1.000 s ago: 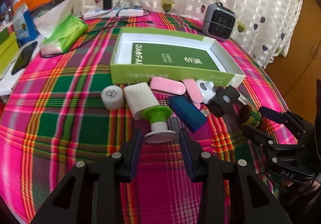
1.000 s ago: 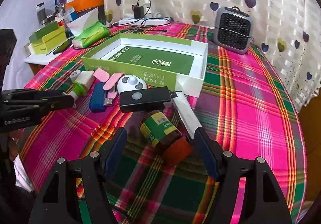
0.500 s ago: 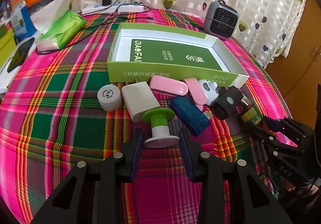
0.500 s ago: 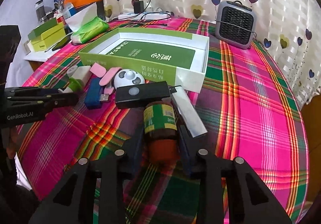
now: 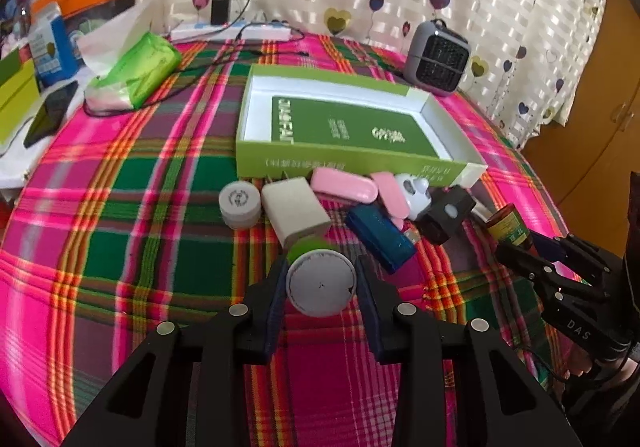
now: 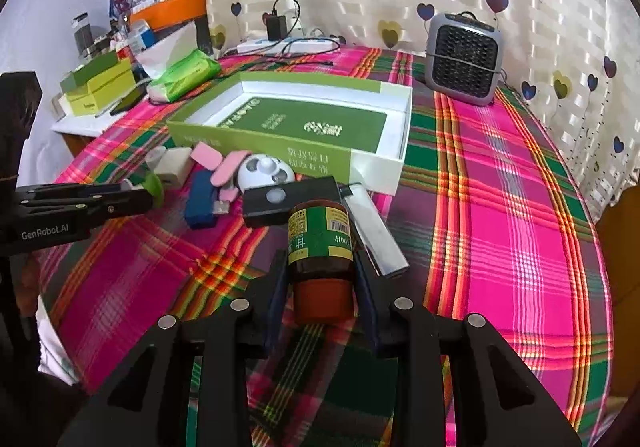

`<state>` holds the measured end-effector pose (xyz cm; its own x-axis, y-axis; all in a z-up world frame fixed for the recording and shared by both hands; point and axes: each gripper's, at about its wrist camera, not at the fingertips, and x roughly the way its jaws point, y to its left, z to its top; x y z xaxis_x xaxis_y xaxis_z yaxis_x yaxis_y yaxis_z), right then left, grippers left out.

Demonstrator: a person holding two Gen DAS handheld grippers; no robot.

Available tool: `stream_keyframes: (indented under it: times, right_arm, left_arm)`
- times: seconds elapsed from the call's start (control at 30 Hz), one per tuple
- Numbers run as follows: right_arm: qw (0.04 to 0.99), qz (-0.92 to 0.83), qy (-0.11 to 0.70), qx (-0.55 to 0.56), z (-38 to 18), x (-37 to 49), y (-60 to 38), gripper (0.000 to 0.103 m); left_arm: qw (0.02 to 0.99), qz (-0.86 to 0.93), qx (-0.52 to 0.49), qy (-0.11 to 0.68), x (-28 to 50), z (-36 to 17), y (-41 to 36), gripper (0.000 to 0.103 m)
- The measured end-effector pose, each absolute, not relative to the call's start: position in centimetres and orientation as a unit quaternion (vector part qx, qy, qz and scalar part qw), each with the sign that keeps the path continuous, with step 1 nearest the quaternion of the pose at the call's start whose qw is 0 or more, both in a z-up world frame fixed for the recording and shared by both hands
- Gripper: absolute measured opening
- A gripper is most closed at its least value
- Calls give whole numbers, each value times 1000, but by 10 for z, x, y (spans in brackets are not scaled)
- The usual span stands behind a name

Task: Organize rigid objects
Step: 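Carry the jar with the right gripper while the left gripper carries the white container into the green box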

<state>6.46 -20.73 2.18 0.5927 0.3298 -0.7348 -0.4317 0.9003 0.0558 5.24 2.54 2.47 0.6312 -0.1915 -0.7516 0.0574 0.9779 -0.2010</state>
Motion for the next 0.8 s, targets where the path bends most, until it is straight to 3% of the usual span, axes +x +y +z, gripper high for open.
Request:
stream_keyframes:
  times: [0.3,0.8]
  right_arm:
    - [899,217,376,-54,46,74,-204,34]
    - [897,202,391,-47,53,144,-190,34]
  left_arm:
    - [912,-93,-83,391,58,54,27,32]
    - [910,-101,-81,394,146,64,34,32]
